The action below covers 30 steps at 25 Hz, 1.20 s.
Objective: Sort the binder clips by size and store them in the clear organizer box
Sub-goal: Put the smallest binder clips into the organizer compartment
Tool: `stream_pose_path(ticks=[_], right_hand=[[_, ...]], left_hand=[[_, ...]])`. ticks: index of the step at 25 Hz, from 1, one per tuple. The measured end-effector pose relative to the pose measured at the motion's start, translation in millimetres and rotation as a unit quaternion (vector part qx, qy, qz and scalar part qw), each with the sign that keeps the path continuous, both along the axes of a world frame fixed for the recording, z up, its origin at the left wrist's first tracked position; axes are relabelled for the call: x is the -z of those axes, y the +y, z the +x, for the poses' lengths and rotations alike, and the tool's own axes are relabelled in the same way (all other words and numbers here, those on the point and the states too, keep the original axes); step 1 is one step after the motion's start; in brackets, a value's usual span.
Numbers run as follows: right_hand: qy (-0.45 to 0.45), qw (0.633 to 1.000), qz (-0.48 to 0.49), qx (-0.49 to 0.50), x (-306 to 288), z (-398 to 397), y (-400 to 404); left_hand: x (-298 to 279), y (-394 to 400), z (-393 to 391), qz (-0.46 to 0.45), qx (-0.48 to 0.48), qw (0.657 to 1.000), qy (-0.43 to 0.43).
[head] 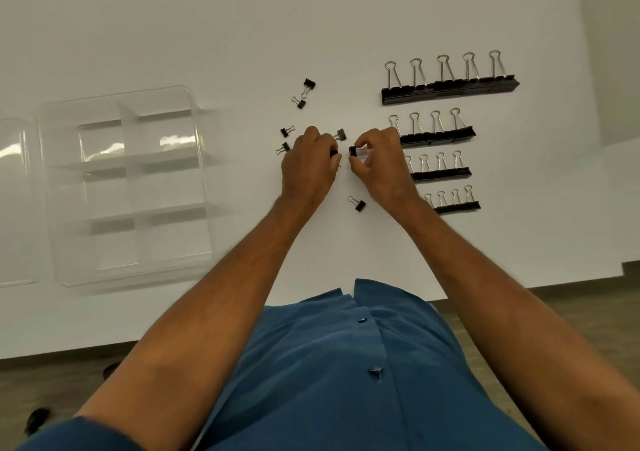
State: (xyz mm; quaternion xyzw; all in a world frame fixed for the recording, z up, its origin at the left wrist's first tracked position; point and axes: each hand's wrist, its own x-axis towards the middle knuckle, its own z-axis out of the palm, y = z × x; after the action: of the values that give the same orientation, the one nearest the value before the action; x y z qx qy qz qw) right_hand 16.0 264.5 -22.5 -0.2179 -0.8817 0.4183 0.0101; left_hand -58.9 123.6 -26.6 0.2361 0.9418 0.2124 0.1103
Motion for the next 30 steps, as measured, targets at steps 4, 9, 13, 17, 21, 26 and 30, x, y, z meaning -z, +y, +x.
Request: stream_pose_path(ticks=[4,9,13,17,21,26,30], right_hand=[[0.000,1.000,0.007,-0.013,-10.8,-19.5,3.0],[-0.037,0.994,0.050,-0.091,-5.4,-44.8,0.8],[-0.046,0.982,0.103,-0.152,2.6,-44.7,-4.2],[-0.057,0.977,0.112,-0.172,-0.9,-31.6,-3.9],[-0.097,0.979,0.090,-0.153,-7.6,7.1,-6.7],[-0.115,0.988,0.011,-0.100,-5.6,52.8,-28.3],[-0.111,0.990,0.004,-0.083,0.0,53.2,-48.8]], left_hand=[[2.4,-5.7,5.2,-0.001,0.010,1.000,0.017],[10.7,-33.1,44.3,0.027,0.020,0.999,0.014],[11.9,-61.3,68.9,0.054,-0.007,0.998,-0.023],[10.2,-70.2,74.7,0.079,-0.004,0.996,-0.052],[8.1,-73.6,67.2,0.093,-0.018,0.992,-0.085],[5.7,-72.1,64.7,0.096,-0.018,0.991,-0.091],[5.8,-71.0,63.1,0.077,-0.009,0.992,-0.100]])
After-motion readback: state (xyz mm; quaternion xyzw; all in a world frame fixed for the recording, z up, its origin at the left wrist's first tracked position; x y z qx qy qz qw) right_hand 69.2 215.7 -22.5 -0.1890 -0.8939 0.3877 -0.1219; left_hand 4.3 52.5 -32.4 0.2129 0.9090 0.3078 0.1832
